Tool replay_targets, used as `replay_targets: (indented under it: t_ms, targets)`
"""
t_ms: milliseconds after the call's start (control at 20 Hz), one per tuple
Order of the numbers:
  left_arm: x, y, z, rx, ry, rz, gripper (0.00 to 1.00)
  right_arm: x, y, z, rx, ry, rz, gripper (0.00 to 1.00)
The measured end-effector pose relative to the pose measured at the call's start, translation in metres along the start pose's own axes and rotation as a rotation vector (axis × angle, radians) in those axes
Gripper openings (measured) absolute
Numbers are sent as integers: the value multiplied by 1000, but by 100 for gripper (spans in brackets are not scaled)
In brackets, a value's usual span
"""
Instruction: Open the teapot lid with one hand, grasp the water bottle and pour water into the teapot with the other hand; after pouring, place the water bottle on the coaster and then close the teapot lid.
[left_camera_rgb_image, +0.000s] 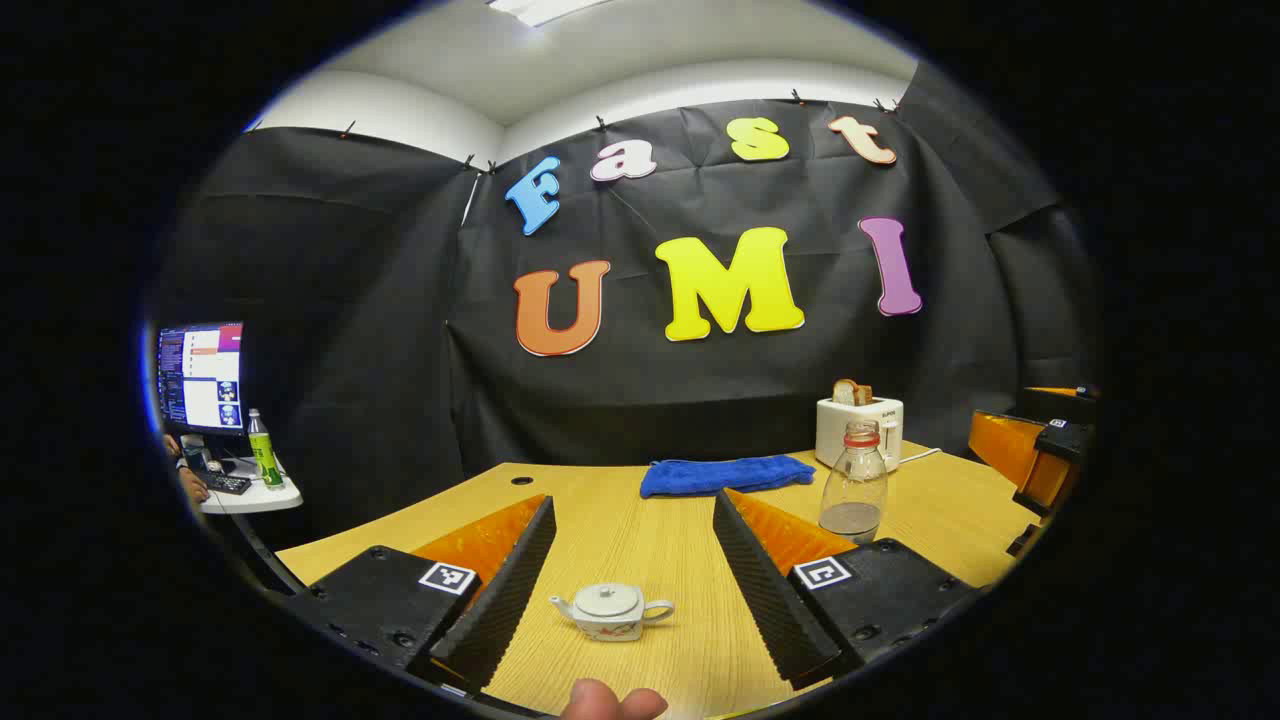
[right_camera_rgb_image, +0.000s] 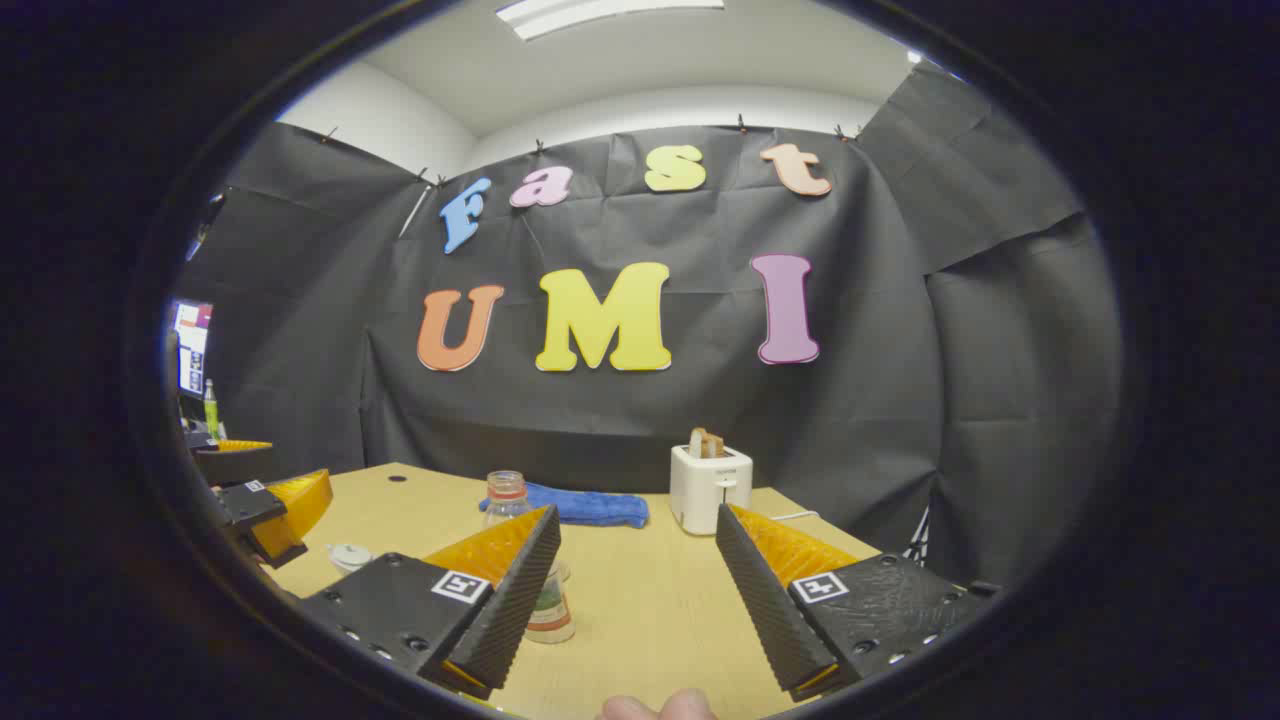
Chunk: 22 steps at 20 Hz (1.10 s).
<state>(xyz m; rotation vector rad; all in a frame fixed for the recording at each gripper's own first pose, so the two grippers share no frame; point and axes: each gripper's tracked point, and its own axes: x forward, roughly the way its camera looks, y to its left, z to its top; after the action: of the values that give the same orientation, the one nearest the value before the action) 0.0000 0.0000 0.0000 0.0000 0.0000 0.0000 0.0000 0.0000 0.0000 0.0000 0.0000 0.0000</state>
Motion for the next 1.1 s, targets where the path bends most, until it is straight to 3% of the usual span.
replay_targets:
  t_ms: [1100]
  targets:
    - [3, 1, -3, -12, 6, 1, 99, -4, 11, -2, -8, -7, 19, 94]
